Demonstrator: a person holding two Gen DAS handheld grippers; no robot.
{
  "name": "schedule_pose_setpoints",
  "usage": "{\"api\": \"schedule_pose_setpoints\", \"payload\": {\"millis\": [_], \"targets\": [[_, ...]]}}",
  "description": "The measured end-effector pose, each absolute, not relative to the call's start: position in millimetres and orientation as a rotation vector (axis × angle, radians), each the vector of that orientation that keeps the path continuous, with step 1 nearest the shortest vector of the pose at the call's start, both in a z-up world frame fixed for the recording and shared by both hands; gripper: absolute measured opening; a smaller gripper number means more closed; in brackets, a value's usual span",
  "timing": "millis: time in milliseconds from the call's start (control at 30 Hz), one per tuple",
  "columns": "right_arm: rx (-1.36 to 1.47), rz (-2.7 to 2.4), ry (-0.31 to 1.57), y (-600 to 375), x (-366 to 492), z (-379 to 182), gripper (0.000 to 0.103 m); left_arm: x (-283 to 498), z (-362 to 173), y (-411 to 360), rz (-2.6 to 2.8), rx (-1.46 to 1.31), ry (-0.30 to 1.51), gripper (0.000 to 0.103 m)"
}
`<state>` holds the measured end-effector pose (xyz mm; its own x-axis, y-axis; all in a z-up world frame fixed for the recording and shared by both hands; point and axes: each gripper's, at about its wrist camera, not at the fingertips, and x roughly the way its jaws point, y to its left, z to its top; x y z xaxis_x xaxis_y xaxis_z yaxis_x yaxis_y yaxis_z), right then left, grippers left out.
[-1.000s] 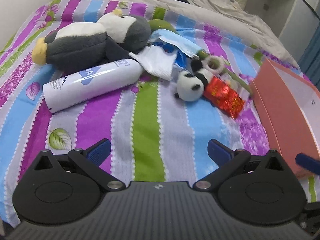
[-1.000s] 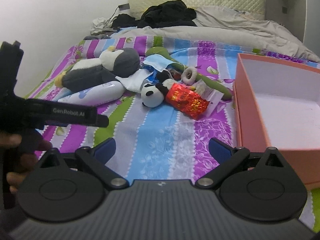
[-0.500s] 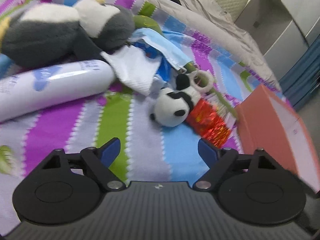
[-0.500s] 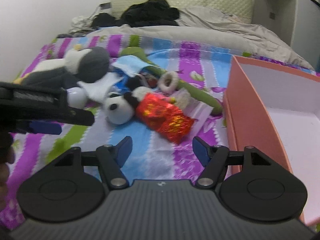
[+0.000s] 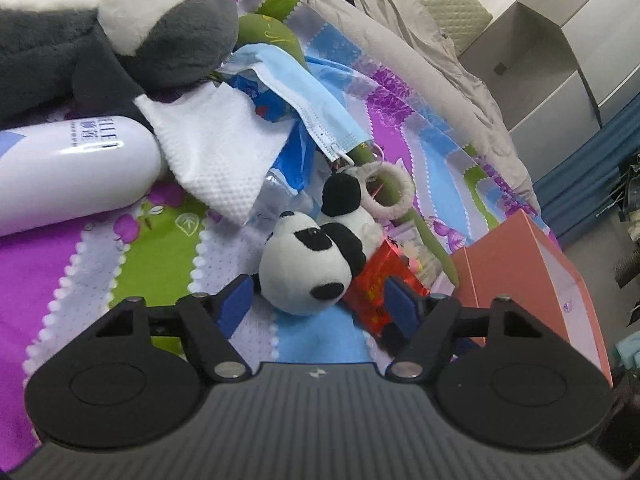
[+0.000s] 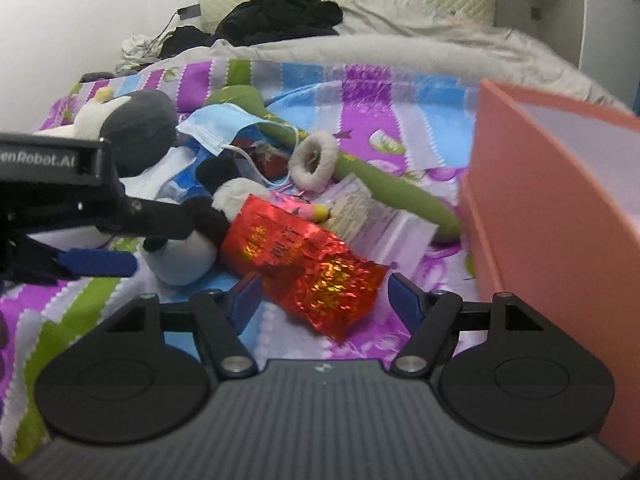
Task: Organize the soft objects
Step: 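Grasp the panda plush with the left tool while the right tool grasps the red foil packet, then lift the panda and red packet and carry both over the pink box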
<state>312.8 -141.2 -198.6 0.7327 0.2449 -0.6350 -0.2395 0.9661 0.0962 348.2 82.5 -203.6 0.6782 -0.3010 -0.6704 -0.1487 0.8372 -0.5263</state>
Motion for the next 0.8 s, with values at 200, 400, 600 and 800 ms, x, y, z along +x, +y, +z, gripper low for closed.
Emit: {"api": "schedule_pose_setpoints", "payload": {"millis": [200, 400, 600, 800], "targets": [[0.063, 0.290, 0.742, -140.7, 325.2, -206.9, 0.070, 356.6, -215.3, 86.0, -0.069, -0.618, 0.845, 0.057], [0.068, 0.276, 0.757, -144.8, 319.9, -203.0, 0.048, 349.3, -212.1, 88.0, -0.071, -0.608, 0.832, 0.052], [0.090, 0.277, 0.762, -148.7, 303.8, -191.7, 0.044, 328.9, -202.3, 82.0, -0.055, -0.559, 0.826, 0.052], [0.079, 0.287, 0.757, -149.4, 280.2, -178.8, 0.040, 299.7, -193.1, 82.9, -0.045, -0.548, 0.821, 0.052]]}}
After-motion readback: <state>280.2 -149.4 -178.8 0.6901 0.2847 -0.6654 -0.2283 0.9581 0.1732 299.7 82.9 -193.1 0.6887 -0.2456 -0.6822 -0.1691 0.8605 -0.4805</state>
